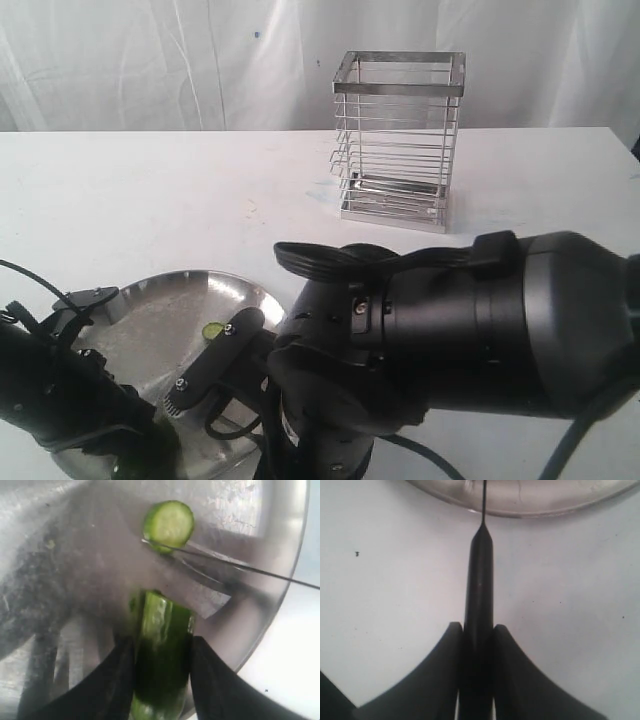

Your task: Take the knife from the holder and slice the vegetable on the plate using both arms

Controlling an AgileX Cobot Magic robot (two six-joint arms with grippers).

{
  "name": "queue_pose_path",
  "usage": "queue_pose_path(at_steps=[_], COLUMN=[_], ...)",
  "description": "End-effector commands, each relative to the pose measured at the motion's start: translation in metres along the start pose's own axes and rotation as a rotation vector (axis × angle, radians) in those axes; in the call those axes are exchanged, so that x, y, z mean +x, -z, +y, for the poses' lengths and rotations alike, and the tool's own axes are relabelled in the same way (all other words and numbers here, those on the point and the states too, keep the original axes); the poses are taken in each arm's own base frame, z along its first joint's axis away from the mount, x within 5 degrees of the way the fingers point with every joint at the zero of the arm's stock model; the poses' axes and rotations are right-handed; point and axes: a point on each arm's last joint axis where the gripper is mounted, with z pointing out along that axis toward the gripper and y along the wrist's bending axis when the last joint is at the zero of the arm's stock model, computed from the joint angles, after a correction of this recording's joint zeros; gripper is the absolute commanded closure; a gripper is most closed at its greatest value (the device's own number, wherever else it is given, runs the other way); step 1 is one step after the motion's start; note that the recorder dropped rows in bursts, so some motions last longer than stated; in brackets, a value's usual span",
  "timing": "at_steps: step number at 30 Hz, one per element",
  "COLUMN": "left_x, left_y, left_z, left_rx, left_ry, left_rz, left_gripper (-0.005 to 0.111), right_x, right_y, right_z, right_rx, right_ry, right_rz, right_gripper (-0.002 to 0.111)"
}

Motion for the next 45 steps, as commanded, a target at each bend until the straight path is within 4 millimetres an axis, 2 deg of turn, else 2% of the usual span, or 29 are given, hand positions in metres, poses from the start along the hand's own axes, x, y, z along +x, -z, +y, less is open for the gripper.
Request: queue_pose_path(at_steps=[1, 5, 11, 17, 25, 34, 42, 45], left_x=[0.002, -0.002, -0.017, -0.028, -0.036, -0.029, -0.022, -0.02], left_y=[-0.001, 0.0, 0.011, 0.024, 0.039, 0.061, 0.075, 0.08], left_z=[0.001, -0.001, -0.01, -0.017, -0.02, -0.016, -0.02, -0.023], left_rx=[-0.01, -0.003, 0.035, 0.032, -0.03, -0.171, -0.162, -0.154], left_ry=[0.009, 0.021, -0.022, -0.059, -0.093, -0.087, -0.075, -0.077], left_rz=[-0.003, -0.025, -0.063, -0.131, -0.206, -0.223, -0.234, -0.242], left_gripper=[0.076, 0.074, 0.054, 0.048, 0.043, 0.043, 0.043, 0.043], right_x=[0.002, -0.005, -0.007, -0.013, -0.028, -0.058, -0.079, -0.083], right_y=[-0.007, -0.002, 0.003, 0.004, 0.004, -0.017, -0.039, -0.049], right_z=[-0.001, 0.0, 0.0, -0.01, -0.03, -0.049, -0.047, -0.05], right_rx=[0.023, 0.004, 0.001, 0.091, 0.067, 0.081, -0.021, -0.031], right_ry=[0.005, 0.004, 0.005, -0.039, -0.127, -0.16, -0.157, -0.186], right_rz=[0.025, -0.057, -0.087, -0.142, -0.239, -0.221, -0.201, -0.187], right_gripper=[0.108, 0.108, 0.108, 0.108, 0.108, 0.108, 0.108, 0.099])
